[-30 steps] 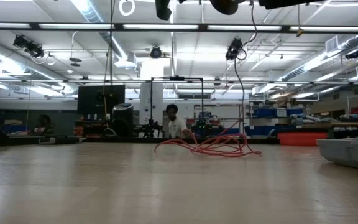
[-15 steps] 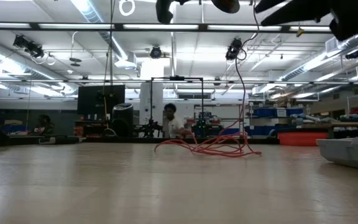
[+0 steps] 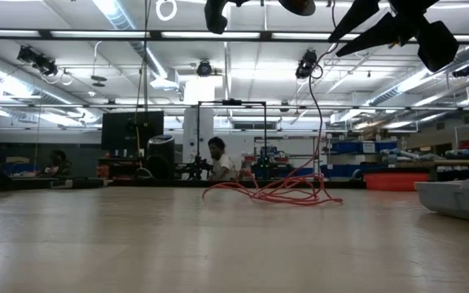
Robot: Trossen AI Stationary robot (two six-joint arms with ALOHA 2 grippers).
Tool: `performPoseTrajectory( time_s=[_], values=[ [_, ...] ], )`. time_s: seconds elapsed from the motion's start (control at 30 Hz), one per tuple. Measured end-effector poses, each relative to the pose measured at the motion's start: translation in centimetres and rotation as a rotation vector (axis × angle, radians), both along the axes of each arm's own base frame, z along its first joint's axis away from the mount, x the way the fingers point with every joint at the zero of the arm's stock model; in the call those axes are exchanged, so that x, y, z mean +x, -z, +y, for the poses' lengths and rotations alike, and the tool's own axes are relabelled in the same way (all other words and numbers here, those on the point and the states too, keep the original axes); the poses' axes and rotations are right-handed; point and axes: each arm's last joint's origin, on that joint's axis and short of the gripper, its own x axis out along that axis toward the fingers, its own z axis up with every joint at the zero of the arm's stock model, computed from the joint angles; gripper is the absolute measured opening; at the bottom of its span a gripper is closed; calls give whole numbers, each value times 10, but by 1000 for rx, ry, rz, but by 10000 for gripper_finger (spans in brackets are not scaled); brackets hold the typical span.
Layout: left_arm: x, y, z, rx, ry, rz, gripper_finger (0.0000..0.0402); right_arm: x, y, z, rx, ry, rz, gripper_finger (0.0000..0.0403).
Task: Coil cords
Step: Coil the wire
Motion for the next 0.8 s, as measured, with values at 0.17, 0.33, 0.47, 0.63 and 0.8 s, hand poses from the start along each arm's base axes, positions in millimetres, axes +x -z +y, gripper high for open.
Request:
performPoseTrajectory(
  time_s=[0.17, 0.33, 0.47, 0.63, 0.8],
  values=[
    [0, 0, -1, -1, 3, -6, 0, 2, 0, -3, 9, 3, 7, 52],
    [0, -1, -2, -15, 17, -18, 0, 3, 1, -4, 23, -9, 20, 5],
    [0, -2, -2, -15, 30, -32, 0, 11, 8, -5, 7, 13, 30, 2],
    [0, -2, -2, -8, 31, -23, 0, 22, 16, 1, 4, 0, 19, 2],
    [0, 0, -2, 3, 30, -3, 0, 19, 17, 14, 26, -23, -14, 15]
  ],
)
